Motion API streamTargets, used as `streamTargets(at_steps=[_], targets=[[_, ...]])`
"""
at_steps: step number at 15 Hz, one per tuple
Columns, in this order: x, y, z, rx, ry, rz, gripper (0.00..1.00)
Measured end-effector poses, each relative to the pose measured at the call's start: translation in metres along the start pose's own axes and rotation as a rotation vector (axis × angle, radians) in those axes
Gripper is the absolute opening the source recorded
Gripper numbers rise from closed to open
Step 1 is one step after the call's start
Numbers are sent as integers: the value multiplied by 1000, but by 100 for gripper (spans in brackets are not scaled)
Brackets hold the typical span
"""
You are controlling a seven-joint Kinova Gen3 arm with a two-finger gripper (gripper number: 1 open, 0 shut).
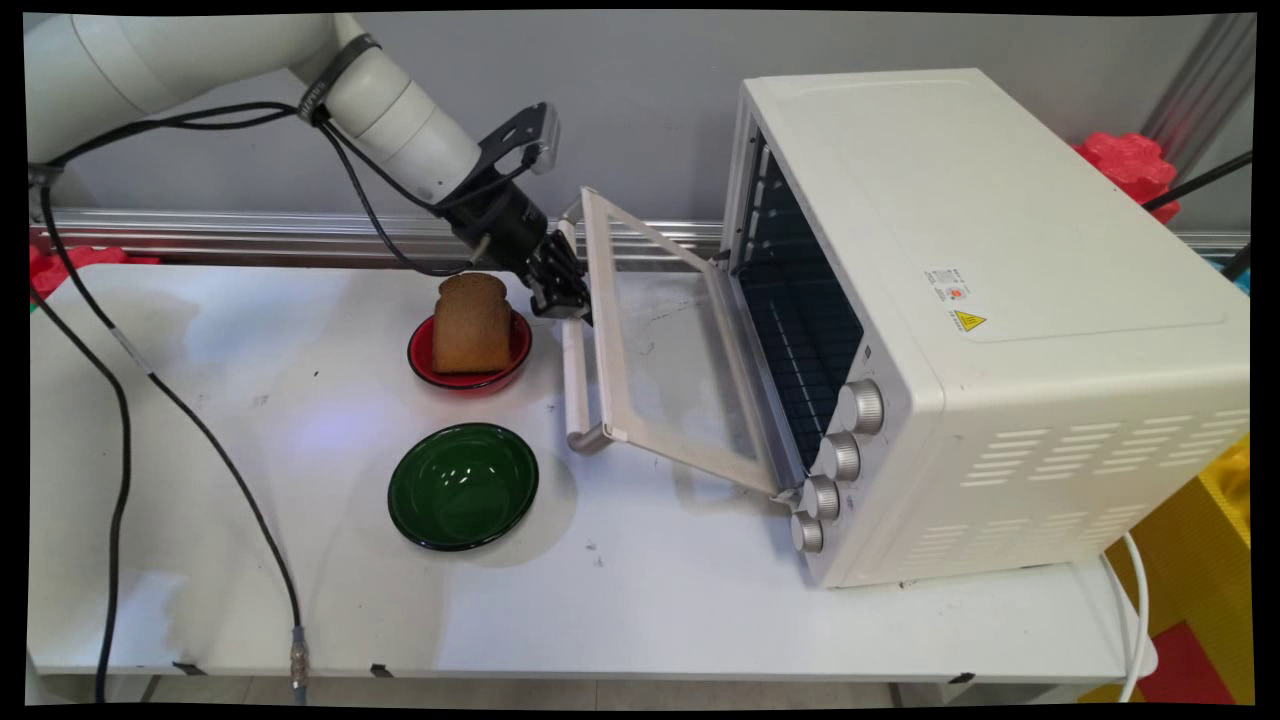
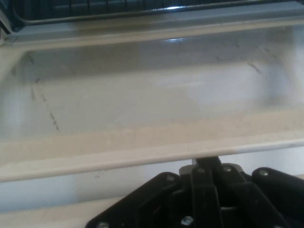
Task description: Open the oven
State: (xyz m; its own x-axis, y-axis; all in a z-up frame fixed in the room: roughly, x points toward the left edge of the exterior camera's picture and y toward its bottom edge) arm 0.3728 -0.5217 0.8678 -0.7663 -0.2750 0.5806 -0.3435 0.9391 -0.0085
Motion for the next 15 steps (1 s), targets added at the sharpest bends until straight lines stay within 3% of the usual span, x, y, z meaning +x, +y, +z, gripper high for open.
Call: streamTargets(at_steps=[15], targets=[[-32, 0, 4, -16, -1, 16, 0]])
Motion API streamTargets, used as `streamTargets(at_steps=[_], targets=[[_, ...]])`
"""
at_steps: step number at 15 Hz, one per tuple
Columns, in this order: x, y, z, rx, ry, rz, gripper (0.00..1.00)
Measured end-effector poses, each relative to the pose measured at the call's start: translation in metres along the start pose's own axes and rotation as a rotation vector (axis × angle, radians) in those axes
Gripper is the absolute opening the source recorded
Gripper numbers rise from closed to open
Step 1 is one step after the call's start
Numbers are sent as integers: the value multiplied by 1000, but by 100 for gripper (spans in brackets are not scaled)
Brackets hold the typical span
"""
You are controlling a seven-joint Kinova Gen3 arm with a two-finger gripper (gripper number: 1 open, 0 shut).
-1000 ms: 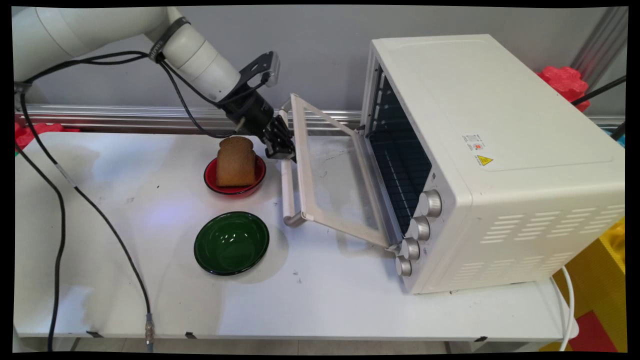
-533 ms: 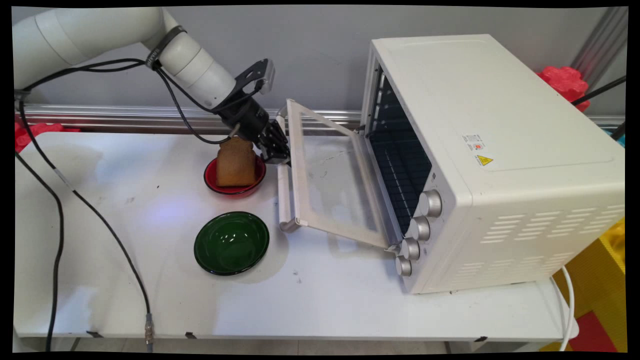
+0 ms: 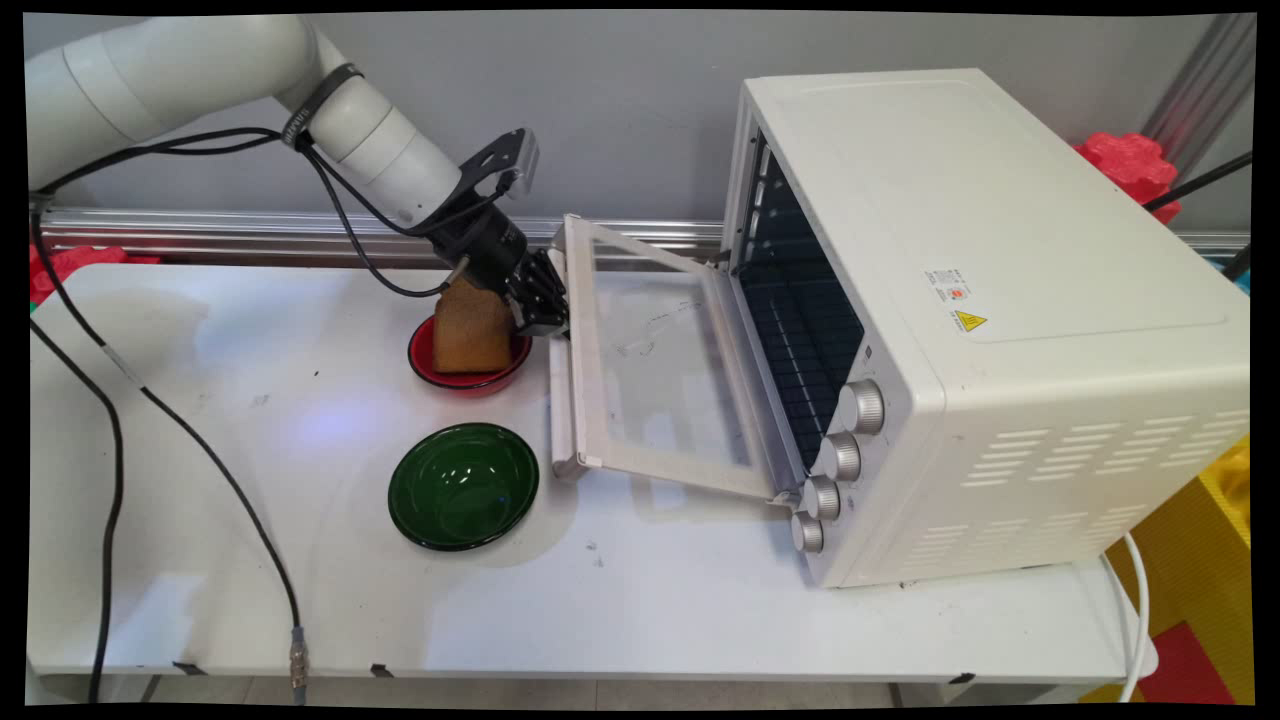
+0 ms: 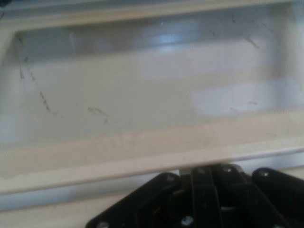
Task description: Open the oven
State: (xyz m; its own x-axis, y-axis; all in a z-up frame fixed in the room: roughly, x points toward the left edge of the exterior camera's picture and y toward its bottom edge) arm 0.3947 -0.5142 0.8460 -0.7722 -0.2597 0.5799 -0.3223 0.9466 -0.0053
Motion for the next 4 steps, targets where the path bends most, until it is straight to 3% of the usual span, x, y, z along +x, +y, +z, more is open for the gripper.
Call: streamTargets(at_steps=[4], targets=[[-4, 1, -3, 0, 1, 0, 0]])
